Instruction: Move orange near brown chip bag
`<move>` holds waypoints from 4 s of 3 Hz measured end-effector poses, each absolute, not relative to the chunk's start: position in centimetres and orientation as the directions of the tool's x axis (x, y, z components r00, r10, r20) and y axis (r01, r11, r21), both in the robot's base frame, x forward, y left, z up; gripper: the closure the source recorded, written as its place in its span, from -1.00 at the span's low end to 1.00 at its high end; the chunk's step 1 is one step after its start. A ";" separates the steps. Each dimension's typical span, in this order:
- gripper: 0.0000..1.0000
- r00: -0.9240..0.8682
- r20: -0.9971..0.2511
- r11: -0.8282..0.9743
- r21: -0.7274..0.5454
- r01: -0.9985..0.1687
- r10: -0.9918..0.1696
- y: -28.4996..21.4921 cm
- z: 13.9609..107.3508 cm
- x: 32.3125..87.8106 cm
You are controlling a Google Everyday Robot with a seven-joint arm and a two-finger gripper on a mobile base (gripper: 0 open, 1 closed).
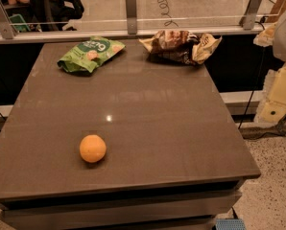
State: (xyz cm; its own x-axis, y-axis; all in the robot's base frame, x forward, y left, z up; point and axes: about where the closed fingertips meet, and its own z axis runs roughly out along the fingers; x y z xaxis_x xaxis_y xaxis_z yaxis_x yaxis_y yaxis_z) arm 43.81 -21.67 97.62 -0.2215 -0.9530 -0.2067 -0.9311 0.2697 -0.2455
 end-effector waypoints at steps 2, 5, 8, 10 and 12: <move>-1.00 -0.207 -0.268 0.273 -0.239 -0.932 -0.941 -20.9 97.4 44.0; -1.00 0.055 -0.652 0.099 -0.196 -0.976 -0.756 -6.8 91.6 41.4; -1.00 0.075 -0.771 0.079 -0.161 -0.984 -0.632 -1.3 88.6 39.3; -1.00 0.028 -0.857 0.123 -0.105 -0.987 -0.514 4.0 84.1 41.2; -1.00 -0.064 -0.894 0.115 0.014 -0.993 -0.443 10.2 81.7 41.1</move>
Offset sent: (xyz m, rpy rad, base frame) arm 0.0057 0.0241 -0.0121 0.2012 -0.0128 0.0425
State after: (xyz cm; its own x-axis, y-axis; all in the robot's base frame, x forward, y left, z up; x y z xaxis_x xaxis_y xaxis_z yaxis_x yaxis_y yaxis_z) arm 41.14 10.16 81.66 -0.0638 -0.4425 -0.8945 -0.9933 0.1145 0.0142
